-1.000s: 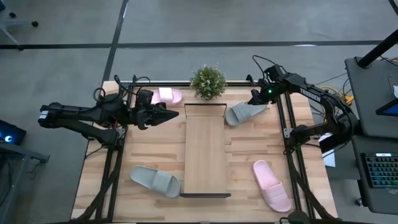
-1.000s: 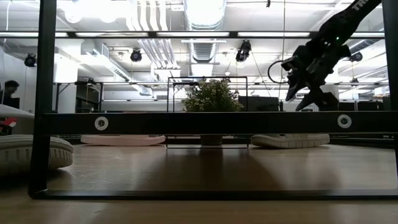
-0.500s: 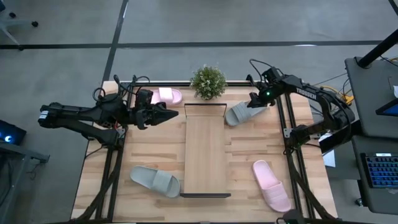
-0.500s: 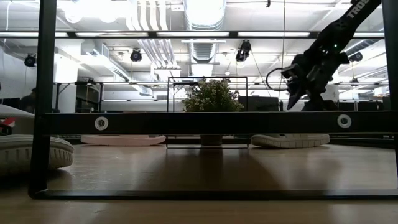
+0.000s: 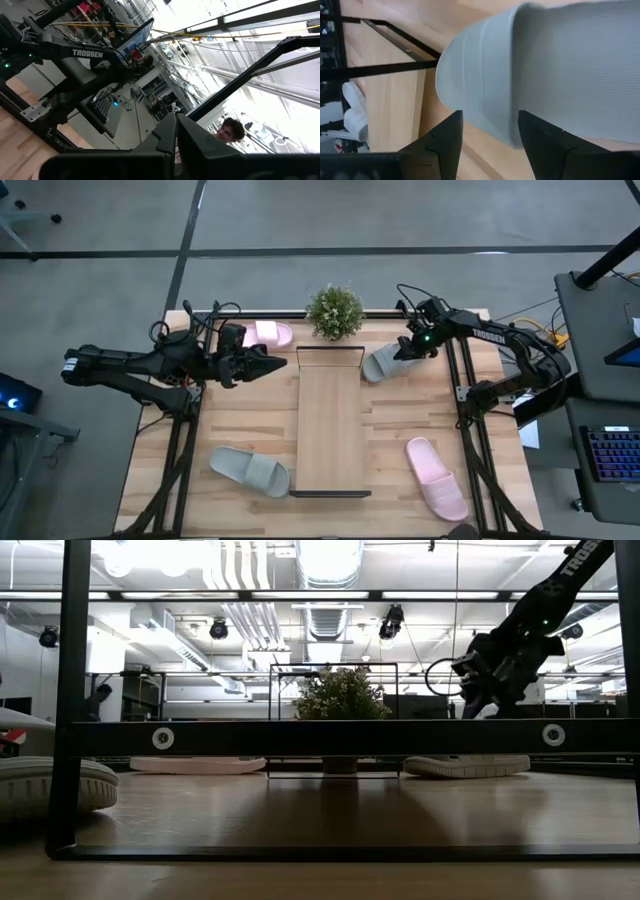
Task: Pick and place slides into the shelf
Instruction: Put the top gray slide on the shelf
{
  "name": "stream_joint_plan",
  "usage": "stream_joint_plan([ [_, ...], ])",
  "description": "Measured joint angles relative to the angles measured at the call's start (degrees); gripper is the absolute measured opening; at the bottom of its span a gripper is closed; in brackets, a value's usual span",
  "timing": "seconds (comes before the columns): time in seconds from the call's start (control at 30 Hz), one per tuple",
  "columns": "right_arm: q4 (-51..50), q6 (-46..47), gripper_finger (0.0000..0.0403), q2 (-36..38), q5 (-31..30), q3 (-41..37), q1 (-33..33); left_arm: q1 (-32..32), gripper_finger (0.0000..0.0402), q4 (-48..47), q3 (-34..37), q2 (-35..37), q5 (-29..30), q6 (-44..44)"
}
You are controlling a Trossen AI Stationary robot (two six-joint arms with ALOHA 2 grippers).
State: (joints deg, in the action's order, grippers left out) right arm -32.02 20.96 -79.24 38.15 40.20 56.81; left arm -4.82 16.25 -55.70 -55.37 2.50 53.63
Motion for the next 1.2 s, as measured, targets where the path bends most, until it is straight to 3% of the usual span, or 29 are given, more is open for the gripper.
stream_joint_plan([
  [0.4, 7.5, 6.1, 0.0174, 0.0, 0.3, -3.4, -3.7, 0.0, 0.0000, 1.1, 0.0, 0.0, -0.3, 0.0],
  [0.87, 7.6, 8.5, 0.0018, 0.0, 0.4, -3.3, -3.7, 0.0, 0.0000, 1.3, -0.1, 0.0, -0.5, 0.0],
  [1.2, 7.0, 9.5, 0.0010, 0.2, 0.3, -2.9, -3.6, 0.0, 0.0000, 1.3, 0.0, 0.0, -0.8, 0.0],
])
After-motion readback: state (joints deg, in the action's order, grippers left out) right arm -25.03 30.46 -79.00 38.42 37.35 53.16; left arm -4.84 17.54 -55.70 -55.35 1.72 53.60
